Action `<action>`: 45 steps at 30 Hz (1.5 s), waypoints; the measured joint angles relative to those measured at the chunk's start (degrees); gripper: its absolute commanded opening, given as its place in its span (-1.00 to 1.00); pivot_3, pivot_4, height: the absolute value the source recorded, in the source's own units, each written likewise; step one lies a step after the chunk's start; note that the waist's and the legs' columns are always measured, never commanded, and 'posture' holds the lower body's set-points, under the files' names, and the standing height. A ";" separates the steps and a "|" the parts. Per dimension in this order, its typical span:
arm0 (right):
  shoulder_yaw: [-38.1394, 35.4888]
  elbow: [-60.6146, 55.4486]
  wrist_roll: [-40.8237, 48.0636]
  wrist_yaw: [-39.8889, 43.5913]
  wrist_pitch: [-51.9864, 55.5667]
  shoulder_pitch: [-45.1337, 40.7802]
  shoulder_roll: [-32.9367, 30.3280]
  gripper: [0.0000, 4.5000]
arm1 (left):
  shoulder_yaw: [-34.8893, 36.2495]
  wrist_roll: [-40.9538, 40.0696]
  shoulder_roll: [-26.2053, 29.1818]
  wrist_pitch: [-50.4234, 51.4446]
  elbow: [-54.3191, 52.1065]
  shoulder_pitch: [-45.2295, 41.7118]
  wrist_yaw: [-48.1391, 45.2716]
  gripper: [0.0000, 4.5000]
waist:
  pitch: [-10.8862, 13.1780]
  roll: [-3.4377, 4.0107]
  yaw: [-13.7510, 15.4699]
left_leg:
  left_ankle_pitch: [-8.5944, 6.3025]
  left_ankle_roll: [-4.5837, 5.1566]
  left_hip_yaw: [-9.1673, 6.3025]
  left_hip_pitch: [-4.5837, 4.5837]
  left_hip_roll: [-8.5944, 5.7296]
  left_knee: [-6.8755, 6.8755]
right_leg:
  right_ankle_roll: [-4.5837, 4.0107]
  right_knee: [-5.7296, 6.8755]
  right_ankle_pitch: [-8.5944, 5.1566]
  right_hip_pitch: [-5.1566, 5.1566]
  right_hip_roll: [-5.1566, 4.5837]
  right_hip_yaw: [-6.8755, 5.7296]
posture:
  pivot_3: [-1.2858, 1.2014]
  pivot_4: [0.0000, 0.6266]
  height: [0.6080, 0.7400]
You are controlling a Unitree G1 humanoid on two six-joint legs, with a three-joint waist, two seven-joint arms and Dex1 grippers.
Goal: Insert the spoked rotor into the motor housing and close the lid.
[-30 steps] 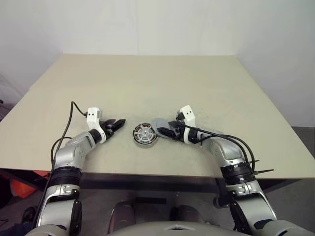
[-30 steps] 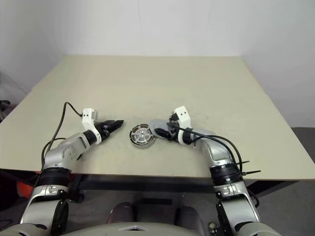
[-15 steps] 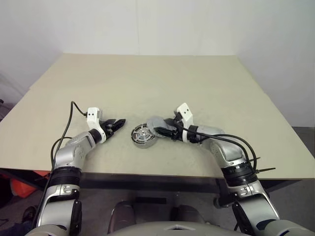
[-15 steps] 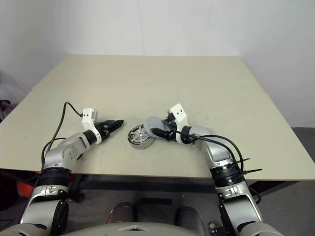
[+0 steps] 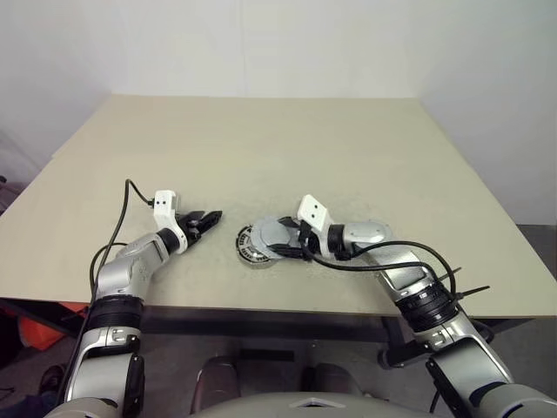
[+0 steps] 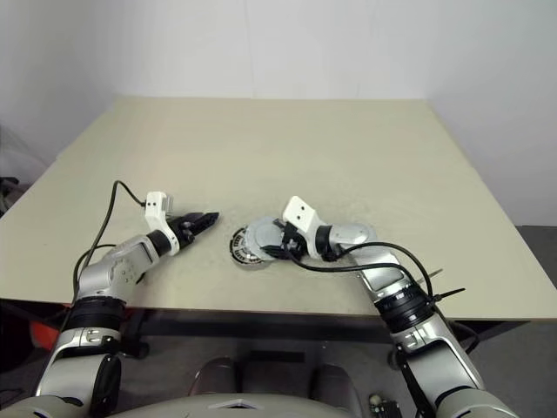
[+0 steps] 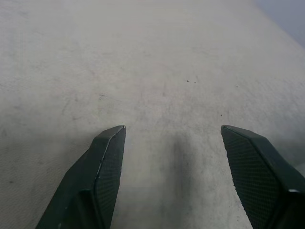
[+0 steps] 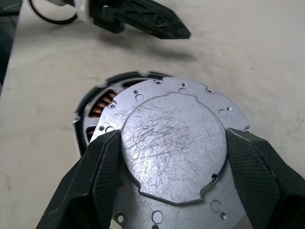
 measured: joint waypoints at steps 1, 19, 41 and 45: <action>0.20 0.28 -0.42 0.65 -0.79 -0.26 0.00 0.32 | 0.00 0.01 0.00 0.00 -0.06 0.03 0.00 0.50 | 0.00 0.00 0.00 | 0.00 0.00 0.00 0.00 0.00 0.00 | -0.02 0.00 0.01 0.00 0.00 0.00 | 0.03 -1.00 1.00; 4.37 6.30 -4.95 9.49 -7.37 -6.46 1.71 0.32 | 0.01 -0.04 0.10 0.10 -1.66 1.16 0.55 0.50 | -0.01 -0.01 -0.21 | -0.06 0.11 0.02 -0.01 0.01 0.06 | -0.14 0.00 0.08 0.00 0.02 0.00 | 0.03 -1.00 1.00; 4.35 9.72 -5.37 12.99 -5.49 -8.34 2.65 0.32 | 0.04 -0.69 0.10 0.21 -2.98 2.29 1.53 0.50 | -0.02 -0.03 -0.21 | -0.08 0.14 0.03 0.04 0.02 0.12 | -0.15 0.00 0.08 0.07 0.01 0.01 | 0.03 -1.00 1.00; 4.35 9.92 -5.42 13.09 -5.44 -8.47 2.69 0.32 | 0.04 -0.75 0.10 0.20 -3.00 2.31 1.57 0.50 | -0.02 -0.03 -0.20 | -0.08 0.14 0.03 0.04 0.01 0.13 | -0.15 0.00 0.08 0.08 0.01 0.01 | 0.03 -1.00 1.00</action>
